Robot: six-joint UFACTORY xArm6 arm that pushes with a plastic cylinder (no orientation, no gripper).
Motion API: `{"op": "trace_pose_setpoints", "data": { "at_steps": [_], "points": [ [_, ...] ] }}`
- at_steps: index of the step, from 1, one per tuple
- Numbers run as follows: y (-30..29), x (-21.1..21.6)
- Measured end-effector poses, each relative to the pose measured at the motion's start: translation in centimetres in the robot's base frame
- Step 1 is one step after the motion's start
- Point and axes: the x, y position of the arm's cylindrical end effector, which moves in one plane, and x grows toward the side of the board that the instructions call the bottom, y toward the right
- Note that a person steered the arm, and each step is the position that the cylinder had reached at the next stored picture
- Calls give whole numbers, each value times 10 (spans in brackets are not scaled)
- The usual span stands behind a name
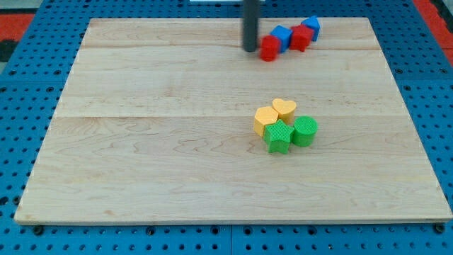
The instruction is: Slide the red circle below the red star
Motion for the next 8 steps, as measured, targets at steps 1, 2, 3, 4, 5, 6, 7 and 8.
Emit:
{"op": "trace_pose_setpoints", "data": {
  "at_steps": [1, 2, 3, 4, 5, 6, 7, 8],
  "points": [
    [-21, 11],
    [-28, 11],
    [-28, 11],
    [-28, 11],
    [-1, 11],
    [67, 15],
    [92, 69],
    [94, 140]
  ]
}}
